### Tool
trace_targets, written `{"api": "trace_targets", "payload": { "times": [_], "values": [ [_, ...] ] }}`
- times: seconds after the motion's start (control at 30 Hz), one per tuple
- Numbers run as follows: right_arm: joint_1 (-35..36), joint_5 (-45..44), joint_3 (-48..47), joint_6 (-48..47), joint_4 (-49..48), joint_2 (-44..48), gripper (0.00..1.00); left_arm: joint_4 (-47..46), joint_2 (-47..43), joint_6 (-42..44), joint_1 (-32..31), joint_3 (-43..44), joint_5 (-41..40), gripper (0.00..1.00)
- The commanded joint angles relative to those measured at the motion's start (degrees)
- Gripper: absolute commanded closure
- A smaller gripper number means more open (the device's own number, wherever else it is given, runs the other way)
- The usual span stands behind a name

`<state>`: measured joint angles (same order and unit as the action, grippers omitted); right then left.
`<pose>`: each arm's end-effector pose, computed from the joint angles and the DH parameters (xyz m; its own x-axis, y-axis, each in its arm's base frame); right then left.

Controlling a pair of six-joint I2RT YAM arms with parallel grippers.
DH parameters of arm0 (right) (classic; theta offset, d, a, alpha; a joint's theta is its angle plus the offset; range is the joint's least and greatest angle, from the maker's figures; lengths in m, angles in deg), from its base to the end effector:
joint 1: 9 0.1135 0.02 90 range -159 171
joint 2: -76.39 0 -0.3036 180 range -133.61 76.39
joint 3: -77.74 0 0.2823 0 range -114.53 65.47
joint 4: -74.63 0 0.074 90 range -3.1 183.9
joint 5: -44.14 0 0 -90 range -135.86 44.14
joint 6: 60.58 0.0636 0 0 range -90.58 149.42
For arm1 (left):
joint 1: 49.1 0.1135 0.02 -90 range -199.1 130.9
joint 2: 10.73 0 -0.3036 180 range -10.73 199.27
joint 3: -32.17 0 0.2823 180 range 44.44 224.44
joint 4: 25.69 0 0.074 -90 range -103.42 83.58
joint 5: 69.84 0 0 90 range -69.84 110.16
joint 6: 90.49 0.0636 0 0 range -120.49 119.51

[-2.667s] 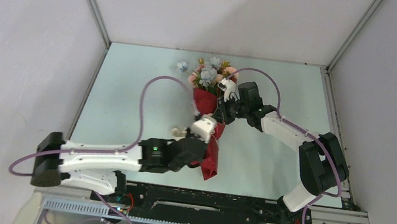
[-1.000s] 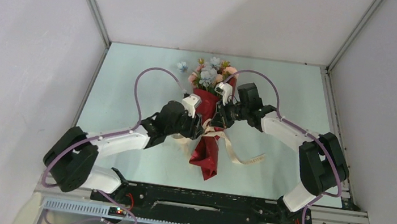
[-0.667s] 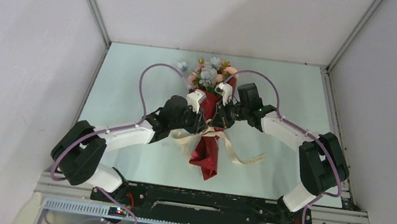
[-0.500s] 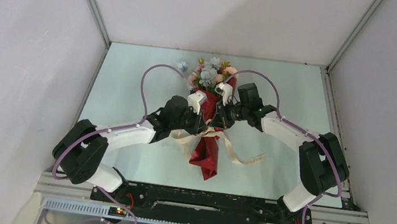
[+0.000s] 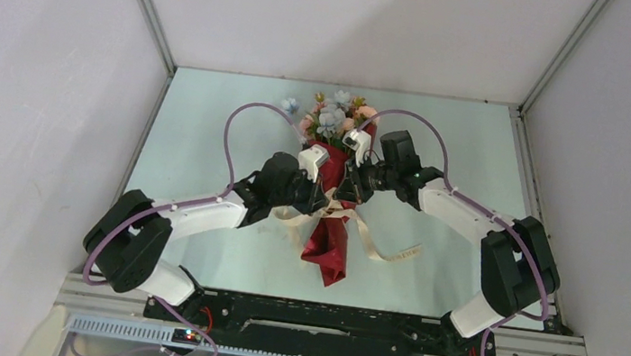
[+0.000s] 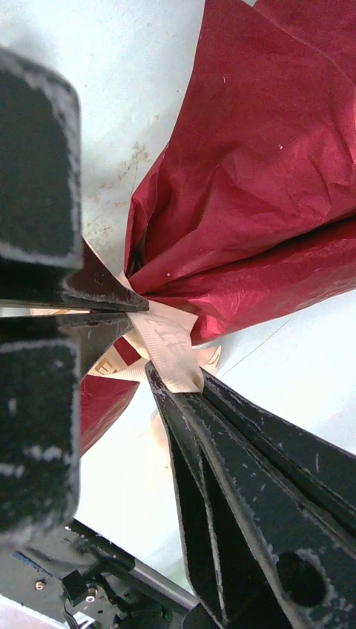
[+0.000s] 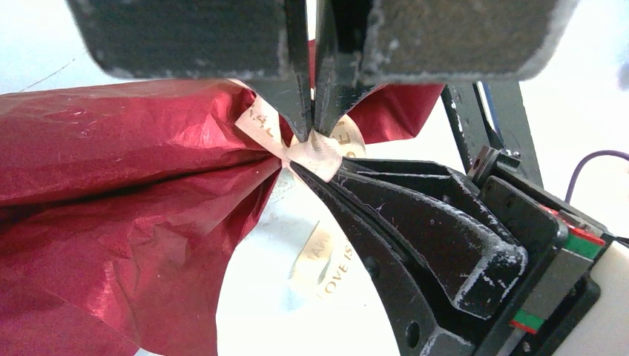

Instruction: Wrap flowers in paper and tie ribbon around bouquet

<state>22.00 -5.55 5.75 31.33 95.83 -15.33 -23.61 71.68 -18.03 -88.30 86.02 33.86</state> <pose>0.3109 0.2348 0.2414 -0.5883 -0.3238 -0.7410 -0.7925 0.4129 0.4488 0.2576 -0.2295 0.2103 -0.6092 0.1190 -0.7840 0.6170 0.6922 -0.3744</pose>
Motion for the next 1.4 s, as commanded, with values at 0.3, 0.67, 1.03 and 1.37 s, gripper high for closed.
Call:
{"api": "trace_targets", "payload": {
  "times": [0.3,0.67,1.03,1.37],
  "values": [
    [0.3,-5.2,0.1,-1.5,3.0,2.4,0.89,3.2,-12.1,-6.1,0.2,1.3,-7.5,1.00],
    [-0.6,-10.8,9.6,0.5,-0.1,10.1,0.37,6.8,-13.7,-7.9,-0.6,2.6,-8.4,1.00],
    [-2.2,-10.5,14.3,-4.9,-4.4,6.2,0.24,6.7,-14.7,-9.7,-1.9,1.6,-8.6,1.00],
    [-1.5,-12.0,9.6,-5.6,-3.8,-3.6,0.27,5.6,-14.0,-10.7,-2.2,1.5,-8.3,1.00]
  ]
}}
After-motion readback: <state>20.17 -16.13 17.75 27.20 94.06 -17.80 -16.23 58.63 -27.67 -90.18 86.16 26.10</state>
